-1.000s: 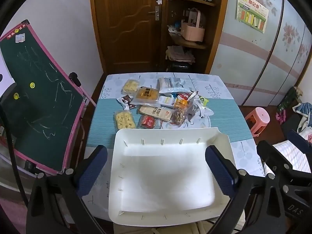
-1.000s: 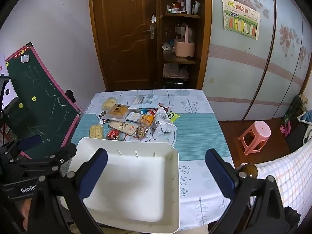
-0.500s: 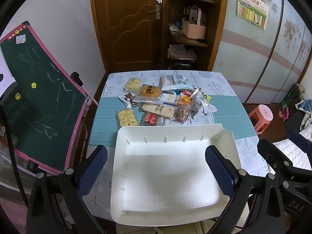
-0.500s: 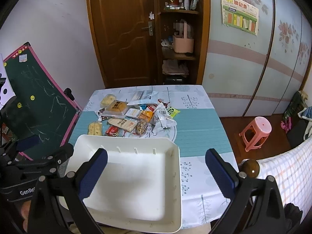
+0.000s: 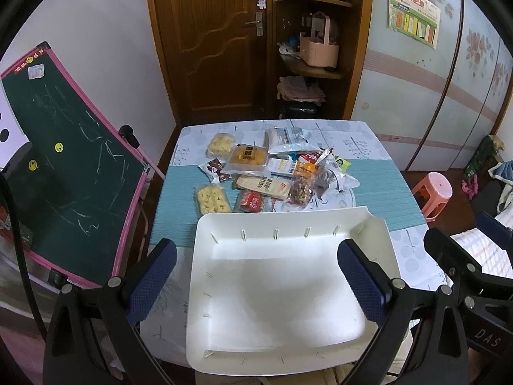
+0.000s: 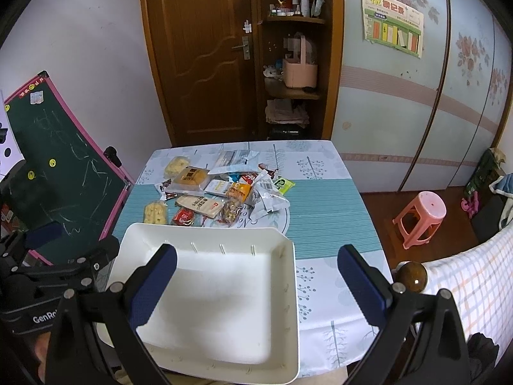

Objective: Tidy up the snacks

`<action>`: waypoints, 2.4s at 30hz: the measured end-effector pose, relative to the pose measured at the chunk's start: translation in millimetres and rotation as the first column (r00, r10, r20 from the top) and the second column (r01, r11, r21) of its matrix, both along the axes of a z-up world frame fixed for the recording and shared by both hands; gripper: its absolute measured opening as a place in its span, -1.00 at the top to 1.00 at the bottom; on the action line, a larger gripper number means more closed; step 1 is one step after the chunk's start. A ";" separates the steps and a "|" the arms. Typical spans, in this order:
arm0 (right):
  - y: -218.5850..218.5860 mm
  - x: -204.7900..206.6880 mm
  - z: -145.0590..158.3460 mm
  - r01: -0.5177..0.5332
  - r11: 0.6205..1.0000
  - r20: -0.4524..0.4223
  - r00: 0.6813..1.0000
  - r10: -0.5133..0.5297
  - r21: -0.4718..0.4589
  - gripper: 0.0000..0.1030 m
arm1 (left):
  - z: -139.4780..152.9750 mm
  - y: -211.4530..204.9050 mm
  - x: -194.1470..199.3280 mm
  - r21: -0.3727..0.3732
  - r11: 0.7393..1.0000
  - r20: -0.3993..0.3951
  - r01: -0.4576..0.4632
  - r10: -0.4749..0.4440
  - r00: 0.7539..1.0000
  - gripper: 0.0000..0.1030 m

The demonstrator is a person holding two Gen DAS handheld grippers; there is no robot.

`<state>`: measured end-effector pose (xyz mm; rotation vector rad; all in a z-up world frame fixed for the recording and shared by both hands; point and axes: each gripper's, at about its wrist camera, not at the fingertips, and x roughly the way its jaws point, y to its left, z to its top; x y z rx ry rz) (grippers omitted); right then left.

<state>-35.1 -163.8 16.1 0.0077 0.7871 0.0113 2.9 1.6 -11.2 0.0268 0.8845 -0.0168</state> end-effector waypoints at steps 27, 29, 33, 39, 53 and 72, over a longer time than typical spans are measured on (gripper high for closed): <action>11.2 20.5 -14.4 -0.008 1.000 -0.059 0.998 0.007 -0.023 -0.96 | -12.2 8.3 10.2 -0.015 1.000 -0.019 -0.013 0.012 1.000 -0.94; 12.2 23.8 -15.8 -0.009 1.000 -0.070 0.998 0.008 -0.023 -0.96 | -14.7 9.2 13.0 -0.018 1.000 -0.028 -0.013 0.012 1.000 -0.94; 13.3 28.1 -19.0 -0.011 1.000 -0.078 0.997 0.009 -0.027 -0.96 | -18.5 10.6 18.3 -0.026 1.000 -0.036 -0.011 0.010 0.999 -0.94; 13.2 32.6 -20.6 -0.011 0.999 -0.071 0.997 0.007 -0.043 -0.96 | -11.7 13.0 27.7 -0.022 1.000 0.001 -0.003 0.003 1.000 -0.94; -1.0 79.5 44.9 -0.016 0.995 0.060 0.998 0.022 -0.102 -0.96 | 52.2 47.5 76.2 0.182 0.983 0.191 -0.035 -0.001 0.982 -0.94; -36.3 269.9 -101.7 0.028 0.991 -0.293 0.954 -0.065 -0.128 -0.92 | -160.7 139.1 257.3 0.023 0.995 -0.460 -0.102 0.101 0.882 -0.94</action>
